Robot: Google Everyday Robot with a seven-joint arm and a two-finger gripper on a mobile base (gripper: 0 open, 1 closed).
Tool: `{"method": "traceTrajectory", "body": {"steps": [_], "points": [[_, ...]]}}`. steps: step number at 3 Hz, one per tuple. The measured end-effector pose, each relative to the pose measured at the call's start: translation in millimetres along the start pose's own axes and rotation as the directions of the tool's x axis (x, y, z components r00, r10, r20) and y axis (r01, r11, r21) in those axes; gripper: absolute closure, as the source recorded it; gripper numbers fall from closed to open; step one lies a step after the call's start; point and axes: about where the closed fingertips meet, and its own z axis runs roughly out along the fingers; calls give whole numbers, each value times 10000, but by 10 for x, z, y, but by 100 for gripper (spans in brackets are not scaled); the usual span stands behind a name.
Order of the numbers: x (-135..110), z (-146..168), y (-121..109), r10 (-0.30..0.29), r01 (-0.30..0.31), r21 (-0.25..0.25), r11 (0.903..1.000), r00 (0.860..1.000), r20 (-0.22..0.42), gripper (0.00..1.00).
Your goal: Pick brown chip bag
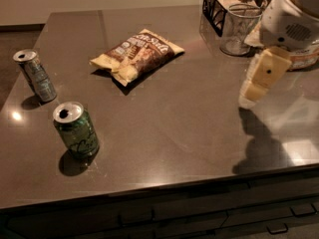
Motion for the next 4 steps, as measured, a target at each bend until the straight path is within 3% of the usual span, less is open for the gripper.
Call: {"method": "traceTrajectory", "body": {"steps": [1, 2, 3, 4], "points": [[-355, 182, -297, -133, 132, 46, 9999, 9997, 216, 0], [-740, 437, -649, -894, 887, 479, 9949, 9959, 117, 0], [-1044, 677, -923, -1564, 1562, 562, 9861, 9877, -6, 0], [-1532, 1013, -1149, -2574, 2568, 350, 9658, 9662, 143, 0]]}}
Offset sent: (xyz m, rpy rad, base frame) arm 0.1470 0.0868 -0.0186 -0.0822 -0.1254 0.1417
